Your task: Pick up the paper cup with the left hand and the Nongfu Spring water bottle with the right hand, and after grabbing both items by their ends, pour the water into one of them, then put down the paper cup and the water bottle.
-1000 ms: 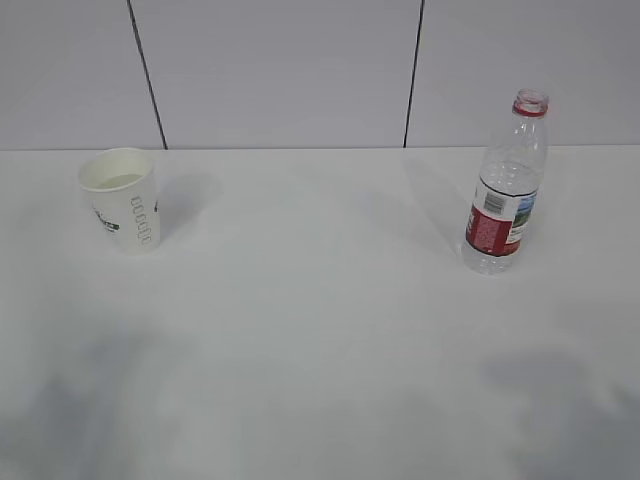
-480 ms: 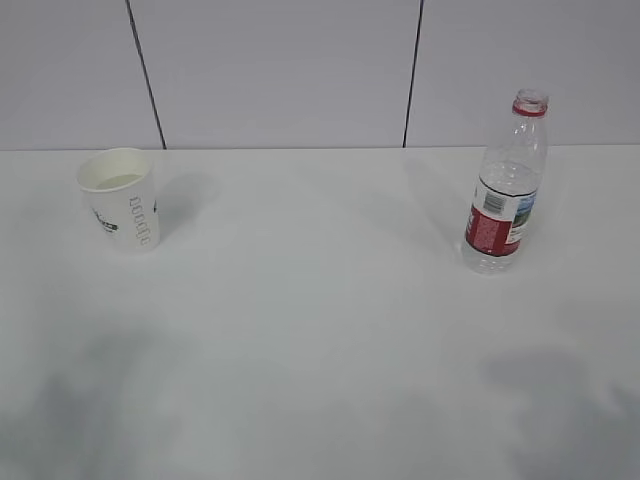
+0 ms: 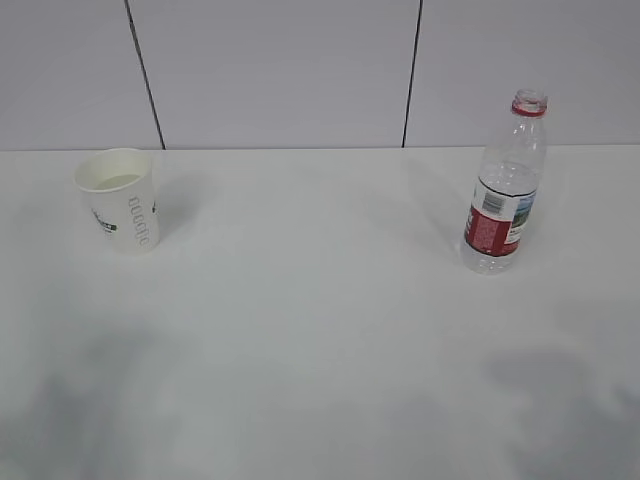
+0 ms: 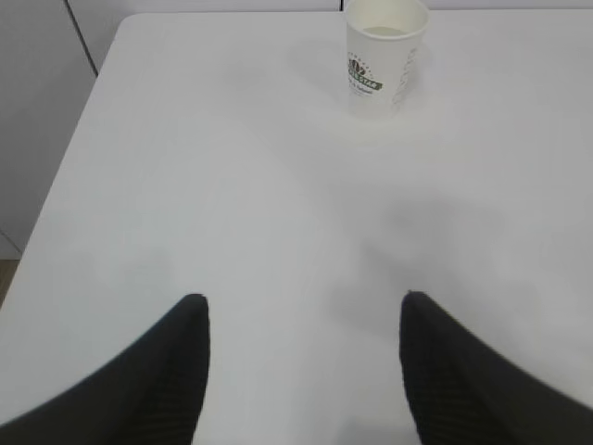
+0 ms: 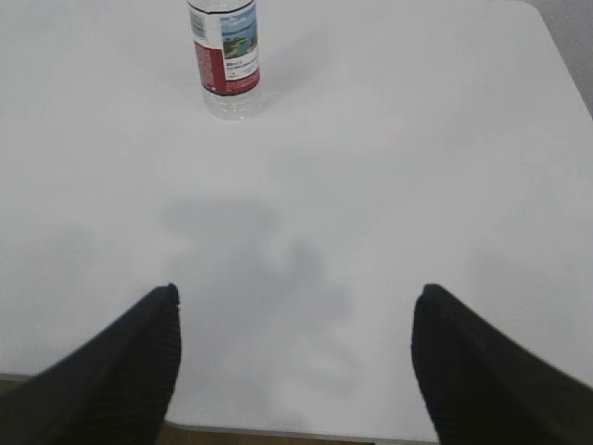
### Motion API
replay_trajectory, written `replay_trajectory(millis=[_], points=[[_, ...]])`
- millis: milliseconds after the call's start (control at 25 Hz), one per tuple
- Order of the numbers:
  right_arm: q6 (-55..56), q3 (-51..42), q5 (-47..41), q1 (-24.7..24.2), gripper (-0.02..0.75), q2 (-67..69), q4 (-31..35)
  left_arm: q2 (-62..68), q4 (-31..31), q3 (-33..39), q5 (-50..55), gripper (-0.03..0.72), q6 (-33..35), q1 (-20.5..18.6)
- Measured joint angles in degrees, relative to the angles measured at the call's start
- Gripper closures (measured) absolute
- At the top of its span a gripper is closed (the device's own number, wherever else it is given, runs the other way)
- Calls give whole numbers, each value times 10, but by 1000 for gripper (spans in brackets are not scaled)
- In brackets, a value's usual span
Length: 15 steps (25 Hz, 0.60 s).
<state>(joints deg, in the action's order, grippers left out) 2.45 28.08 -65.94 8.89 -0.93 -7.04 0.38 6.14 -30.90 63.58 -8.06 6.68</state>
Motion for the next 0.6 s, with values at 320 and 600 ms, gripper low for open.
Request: replay_trajectory(millis=[320, 600], points=[[0, 0, 0, -21, 154, 0, 3, 0, 0, 0, 0, 213, 0, -36], [0, 0, 0, -21, 154, 0, 5, 0, 0, 0, 0, 213, 1, -36]])
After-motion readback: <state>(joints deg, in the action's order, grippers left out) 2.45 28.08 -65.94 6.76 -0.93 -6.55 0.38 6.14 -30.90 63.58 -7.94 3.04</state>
